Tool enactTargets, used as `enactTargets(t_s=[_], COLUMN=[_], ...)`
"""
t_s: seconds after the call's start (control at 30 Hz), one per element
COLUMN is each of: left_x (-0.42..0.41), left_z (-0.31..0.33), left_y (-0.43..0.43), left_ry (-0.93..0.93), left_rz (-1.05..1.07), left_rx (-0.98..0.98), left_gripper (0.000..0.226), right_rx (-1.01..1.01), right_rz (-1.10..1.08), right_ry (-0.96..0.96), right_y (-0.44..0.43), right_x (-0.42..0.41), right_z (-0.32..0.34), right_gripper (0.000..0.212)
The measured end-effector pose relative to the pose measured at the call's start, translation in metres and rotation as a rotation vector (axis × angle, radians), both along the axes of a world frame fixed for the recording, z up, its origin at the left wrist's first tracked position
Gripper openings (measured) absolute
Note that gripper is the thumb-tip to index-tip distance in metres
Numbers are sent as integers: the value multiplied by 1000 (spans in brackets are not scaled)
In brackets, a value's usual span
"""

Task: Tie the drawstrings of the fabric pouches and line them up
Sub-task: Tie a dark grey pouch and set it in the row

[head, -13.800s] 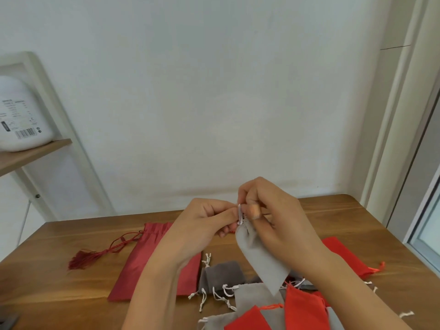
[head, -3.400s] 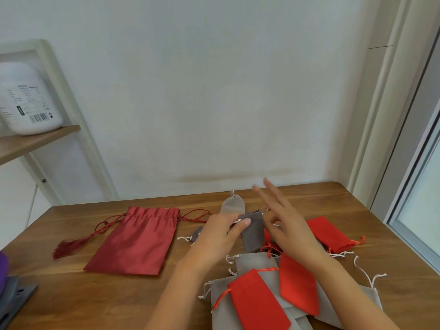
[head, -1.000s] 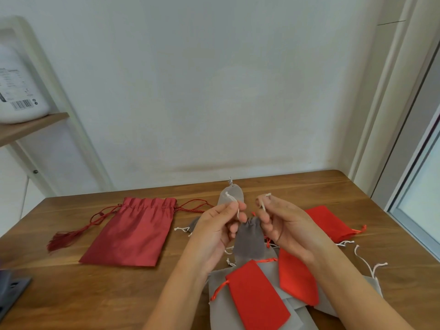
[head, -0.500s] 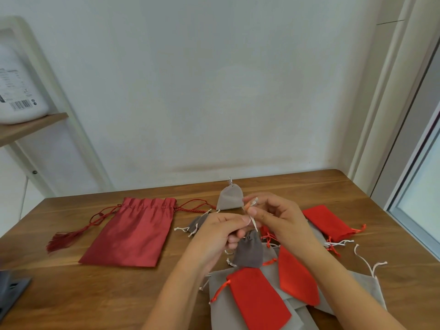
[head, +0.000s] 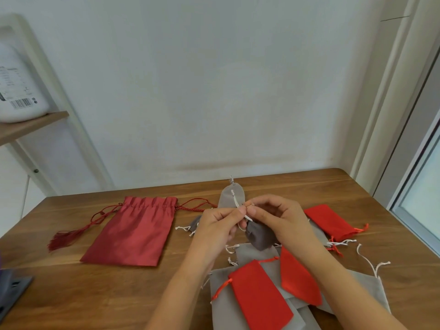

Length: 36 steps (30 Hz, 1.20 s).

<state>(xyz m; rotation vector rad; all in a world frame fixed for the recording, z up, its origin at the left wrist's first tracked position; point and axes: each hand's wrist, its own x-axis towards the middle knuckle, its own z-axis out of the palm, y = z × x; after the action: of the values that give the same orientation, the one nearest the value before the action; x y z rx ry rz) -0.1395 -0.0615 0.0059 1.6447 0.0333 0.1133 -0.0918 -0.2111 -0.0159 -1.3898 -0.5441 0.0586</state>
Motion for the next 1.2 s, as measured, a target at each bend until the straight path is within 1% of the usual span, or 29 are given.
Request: enactTargets(t_s=[0.07, 0.13, 0.17, 0.27, 0.3, 0.33, 0.4, 0.5, 0.6, 0.7, 0.77, 0.83, 0.87, 1.03, 1.1, 1.2], left_x=[0, 0, 0, 1, 2, 3, 4, 3, 1, 1, 1, -1, -2, -3, -1, -1], left_z=[0, 0, 0, 1, 1, 1, 2, 3, 5, 6, 5, 7, 7, 9, 7, 2], left_y=[1, 2, 3, 7, 8, 9, 9, 9, 9, 11, 13, 12, 11, 9, 10, 8], left_ry=[5, 17, 27, 80, 107, 136, 183, 197, 162, 113, 71, 34, 19, -85, -134, -171], left_rz=[-5, -16, -26, -49, -54, -62, -75, -65, -51, -47, -60, -79, -81, -13, 23, 76], left_rx=[3, -33, -79, -288, -363, -430, -529, -567, -535, -451, -358, -281, -243, 37, 104, 230], left_gripper=[36, 31, 27, 20, 18, 16, 11, 9, 11, 8, 12, 11, 15, 22, 26, 26], right_rx=[-21, -92, -112, -124, -139, -151, -146, -58, -106, -113, -111, -98, -98, -78, -62, -53], right_rz=[-78, -155, -172, -173, -180, -180, -149, -45, -56, -32, -24, -33, -41, 5, 32, 61], right_ry=[-90, -208, -252, -331, -358, -373, -341, -275, -286, -207, -186, -175, -178, -146, -116, -98], right_y=[3, 5, 4, 1, -1, -2, -3, -3, -1, 1, 2, 3, 4, 3, 3, 3], right_x=[-3, -2, -2, -2, -2, -2, -2, -5, -7, -6, -5, -6, -7, -7, -7, -7], right_z=[0, -3, -3, -2, -2, -1, 0, 4, 5, 2, 0, 0, 1, 2, 2, 1], right_gripper=[7, 7, 6, 17, 17, 14, 10, 9, 15, 28, 27, 24, 23, 19, 23, 28])
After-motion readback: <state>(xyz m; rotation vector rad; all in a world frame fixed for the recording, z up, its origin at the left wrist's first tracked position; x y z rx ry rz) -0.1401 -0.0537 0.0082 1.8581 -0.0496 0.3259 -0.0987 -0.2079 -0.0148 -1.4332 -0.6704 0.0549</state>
